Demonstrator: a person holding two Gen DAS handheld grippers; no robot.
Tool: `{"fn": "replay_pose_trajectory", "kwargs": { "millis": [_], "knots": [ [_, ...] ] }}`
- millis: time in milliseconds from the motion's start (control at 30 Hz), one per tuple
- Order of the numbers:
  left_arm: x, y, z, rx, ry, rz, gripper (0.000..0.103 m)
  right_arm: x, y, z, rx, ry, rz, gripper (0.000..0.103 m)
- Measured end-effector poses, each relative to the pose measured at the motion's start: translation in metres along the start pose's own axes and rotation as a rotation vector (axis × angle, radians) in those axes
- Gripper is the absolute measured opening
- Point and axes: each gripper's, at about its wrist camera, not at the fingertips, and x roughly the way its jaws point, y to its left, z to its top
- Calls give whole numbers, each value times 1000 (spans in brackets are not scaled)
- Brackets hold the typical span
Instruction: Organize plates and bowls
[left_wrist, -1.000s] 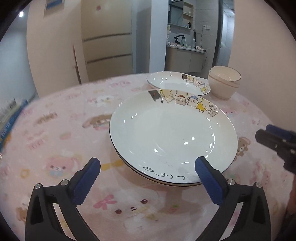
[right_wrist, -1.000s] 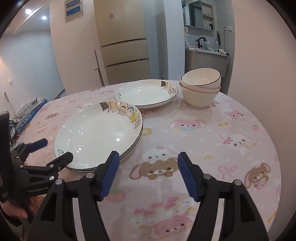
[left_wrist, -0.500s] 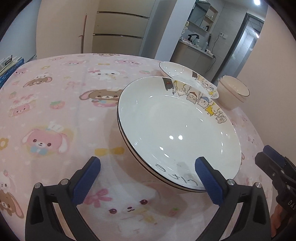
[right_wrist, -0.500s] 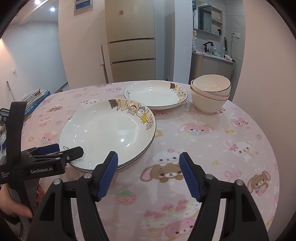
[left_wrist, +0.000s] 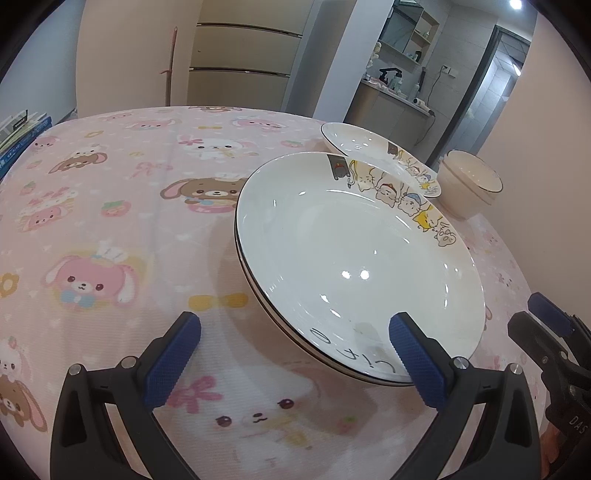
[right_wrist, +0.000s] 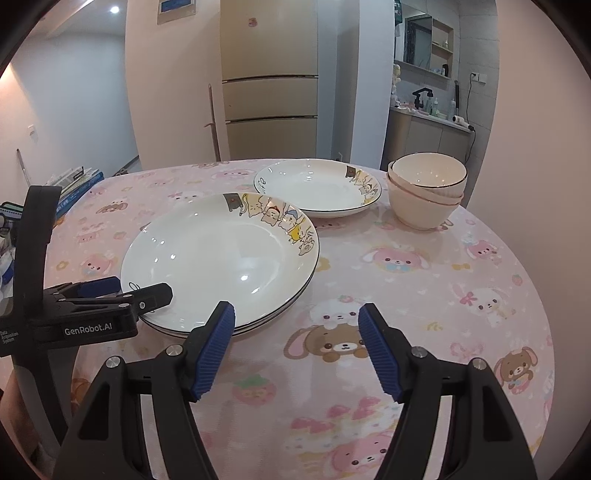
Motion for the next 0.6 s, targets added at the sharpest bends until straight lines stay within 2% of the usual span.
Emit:
{"fn": "replay_pose_trajectory", "kwargs": {
  "millis": [300, 433, 500, 533, 600],
  "knots": [
    [-1, 0, -1, 0, 0, -1, 103, 6, 0, 4, 1, 6, 1, 69],
    [0, -4, -1, 8, 1, 30, 103, 8, -6, 8, 19, 3, 8, 69],
    [-1, -11, 1, 47, -12, 41, 90, 8, -7, 11, 13, -5, 3, 69],
    [-6, -18, 2, 90, -41, 103, 78, 8, -8, 13, 10, -9, -2, 69],
    [-14, -26, 5, 134, -95, 171, 75, 7, -11, 16, 10, -17, -8, 69]
  ]
}}
